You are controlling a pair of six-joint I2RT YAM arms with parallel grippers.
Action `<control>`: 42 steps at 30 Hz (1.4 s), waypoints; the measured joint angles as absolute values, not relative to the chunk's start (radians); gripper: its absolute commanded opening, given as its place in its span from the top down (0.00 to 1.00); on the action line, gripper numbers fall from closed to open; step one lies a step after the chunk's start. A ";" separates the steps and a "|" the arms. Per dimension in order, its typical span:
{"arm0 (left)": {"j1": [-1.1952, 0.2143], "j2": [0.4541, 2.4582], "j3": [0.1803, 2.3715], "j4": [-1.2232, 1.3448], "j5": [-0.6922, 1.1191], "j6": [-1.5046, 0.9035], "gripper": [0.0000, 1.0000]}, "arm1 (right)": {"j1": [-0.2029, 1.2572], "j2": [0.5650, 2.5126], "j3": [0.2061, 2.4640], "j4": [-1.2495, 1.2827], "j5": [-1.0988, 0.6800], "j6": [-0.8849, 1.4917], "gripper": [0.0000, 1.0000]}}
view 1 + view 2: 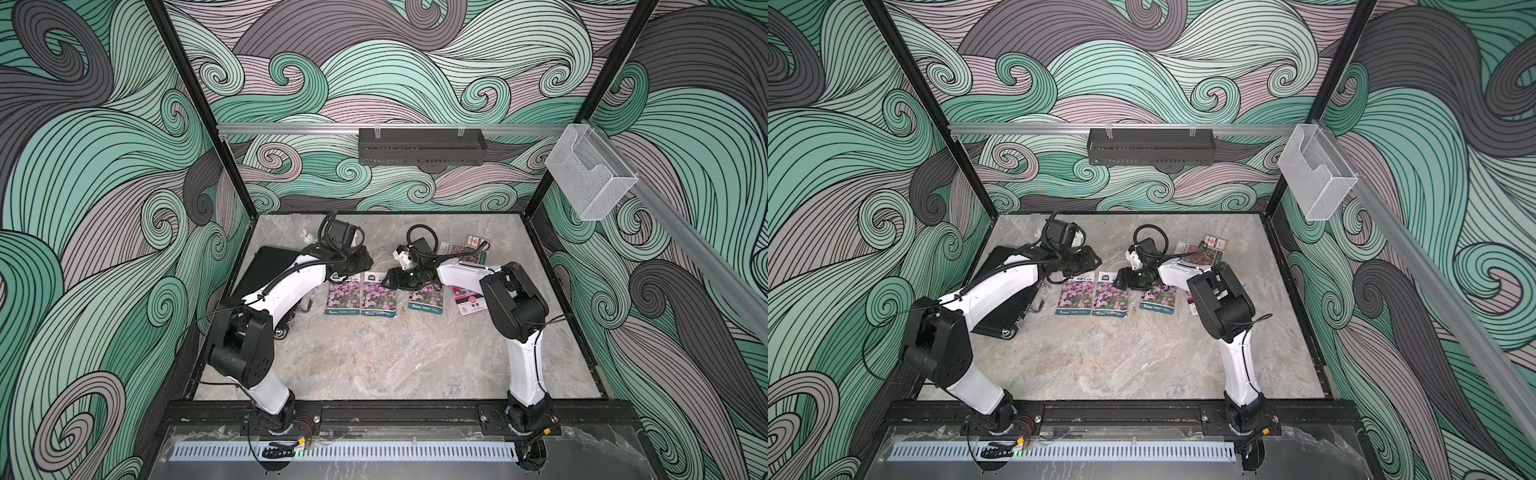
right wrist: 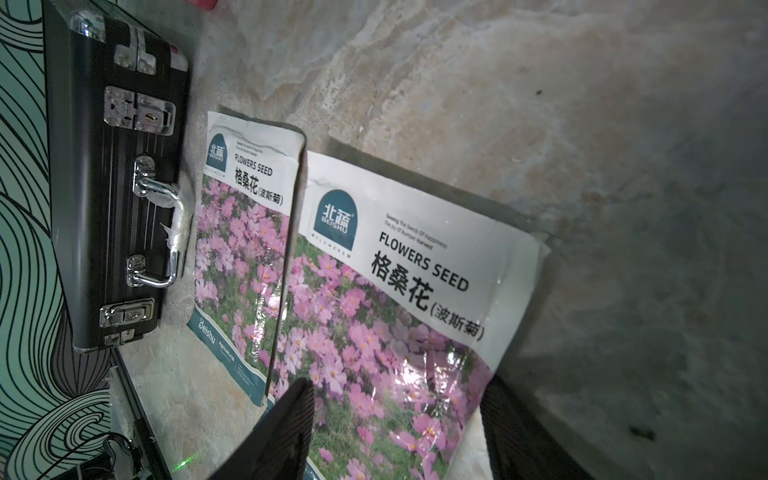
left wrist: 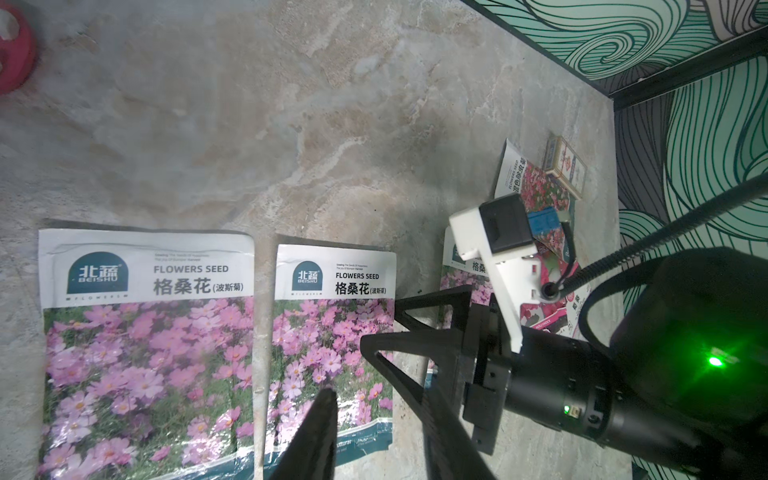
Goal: Arrange the seed packets in a row
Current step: Adjust the seed packet at the center of the board.
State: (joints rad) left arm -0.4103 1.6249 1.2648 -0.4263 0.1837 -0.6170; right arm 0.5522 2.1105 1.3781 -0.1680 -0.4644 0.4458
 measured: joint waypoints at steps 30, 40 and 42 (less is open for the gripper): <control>-0.394 1.633 1.254 -0.423 0.187 -0.613 0.64 | 0.551 1.935 1.185 -0.240 -0.424 0.427 0.35; -0.394 1.655 1.254 -0.411 0.195 -0.615 0.64 | 0.616 1.864 1.100 -0.231 -0.423 0.439 0.34; -0.394 1.655 1.253 -0.406 0.195 -0.615 0.64 | 0.628 1.864 1.097 -0.228 -0.423 0.443 0.34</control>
